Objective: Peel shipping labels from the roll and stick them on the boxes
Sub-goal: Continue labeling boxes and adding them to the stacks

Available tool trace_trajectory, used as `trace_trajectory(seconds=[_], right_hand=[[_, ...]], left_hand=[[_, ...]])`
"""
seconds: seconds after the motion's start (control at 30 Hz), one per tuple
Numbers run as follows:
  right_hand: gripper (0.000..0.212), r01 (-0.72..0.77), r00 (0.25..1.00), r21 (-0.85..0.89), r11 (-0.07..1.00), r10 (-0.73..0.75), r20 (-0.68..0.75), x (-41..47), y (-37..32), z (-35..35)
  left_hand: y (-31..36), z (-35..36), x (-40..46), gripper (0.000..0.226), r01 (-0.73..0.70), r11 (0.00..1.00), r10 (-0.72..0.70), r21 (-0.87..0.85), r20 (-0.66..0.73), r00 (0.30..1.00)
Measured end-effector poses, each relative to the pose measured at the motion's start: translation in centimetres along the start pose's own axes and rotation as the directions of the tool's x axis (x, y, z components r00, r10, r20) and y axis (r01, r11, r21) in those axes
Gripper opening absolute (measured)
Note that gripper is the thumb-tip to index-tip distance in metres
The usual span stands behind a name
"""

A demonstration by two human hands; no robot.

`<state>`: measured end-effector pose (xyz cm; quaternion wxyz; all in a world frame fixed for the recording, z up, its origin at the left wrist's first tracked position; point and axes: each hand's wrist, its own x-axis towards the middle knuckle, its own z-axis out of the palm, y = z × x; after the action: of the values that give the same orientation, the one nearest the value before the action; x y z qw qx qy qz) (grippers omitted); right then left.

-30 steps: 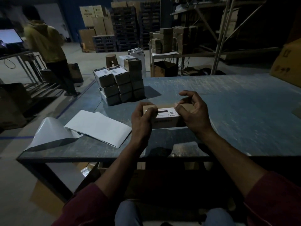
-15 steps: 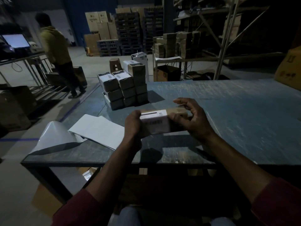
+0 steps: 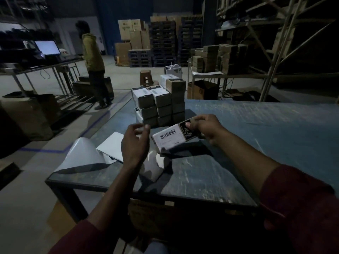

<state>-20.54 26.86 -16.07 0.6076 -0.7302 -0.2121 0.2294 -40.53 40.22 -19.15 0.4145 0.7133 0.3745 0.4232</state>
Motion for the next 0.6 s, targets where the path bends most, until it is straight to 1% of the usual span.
trace_trajectory(seconds=[0.07,0.13,0.17,0.23,0.27,0.33,0.37,0.43,0.47,0.5,0.6], right_hand=[[0.032,-0.057,0.998,-0.012,0.998,0.057,-0.017,2.3,0.0,2.0],[0.031,-0.153,0.988,0.03,0.988,0.154,-0.022,4.8,0.3,4.1],[0.036,-0.191,0.981,0.028,0.981,0.192,-0.018,5.9,0.7,5.0],[0.055,-0.22,0.975,0.042,0.975,0.22,0.012,8.1,1.5,6.5],[0.058,-0.219,0.976,0.055,0.974,0.22,-0.001,8.7,1.3,7.4],[0.051,-0.21,0.976,0.079,0.974,0.214,-0.034,10.9,1.7,8.4],[0.056,-0.207,0.977,0.066,0.976,0.21,-0.042,14.0,3.2,8.7],[0.09,-0.189,0.975,0.007,0.982,0.189,-0.119,20.5,6.7,9.4],[0.102,-0.178,0.971,-0.021,0.984,0.172,-0.168,23.2,8.2,9.8],[0.102,-0.187,0.961,-0.034,0.982,0.176,-0.212,23.8,8.4,10.1],[0.068,-0.163,0.937,-0.181,0.97,0.095,-0.336,13.4,2.2,10.8]], left_hand=[[-2.5,-0.5,0.1,0.019,-0.06,0.995,0.063,0.08,-0.031,0.998],[-4.0,-0.8,-0.1,0.011,-0.098,0.989,0.105,0.113,-0.062,0.992],[-4.5,-0.9,-0.2,0.007,-0.108,0.987,0.117,0.115,-0.073,0.99],[-5.6,-0.9,0.0,0.003,-0.098,0.989,0.108,0.11,-0.084,0.991],[-6.1,-0.9,0.2,0.001,-0.082,0.991,0.091,0.106,-0.085,0.992],[-6.9,-1.0,0.4,0.002,-0.058,0.993,0.067,0.098,-0.085,0.994],[-7.1,-1.1,0.5,0.003,-0.049,0.994,0.058,0.099,-0.092,0.994],[-7.4,-1.1,0.4,0.004,-0.036,0.994,0.048,0.103,-0.117,0.992],[-7.5,-1.1,0.4,0.004,-0.039,0.993,0.053,0.114,-0.13,0.99],[-7.5,-1.0,0.3,0.003,-0.044,0.989,0.063,0.139,-0.139,0.988],[-7.6,-0.7,0.3,0.003,-0.048,0.968,0.085,0.245,-0.143,0.986]])
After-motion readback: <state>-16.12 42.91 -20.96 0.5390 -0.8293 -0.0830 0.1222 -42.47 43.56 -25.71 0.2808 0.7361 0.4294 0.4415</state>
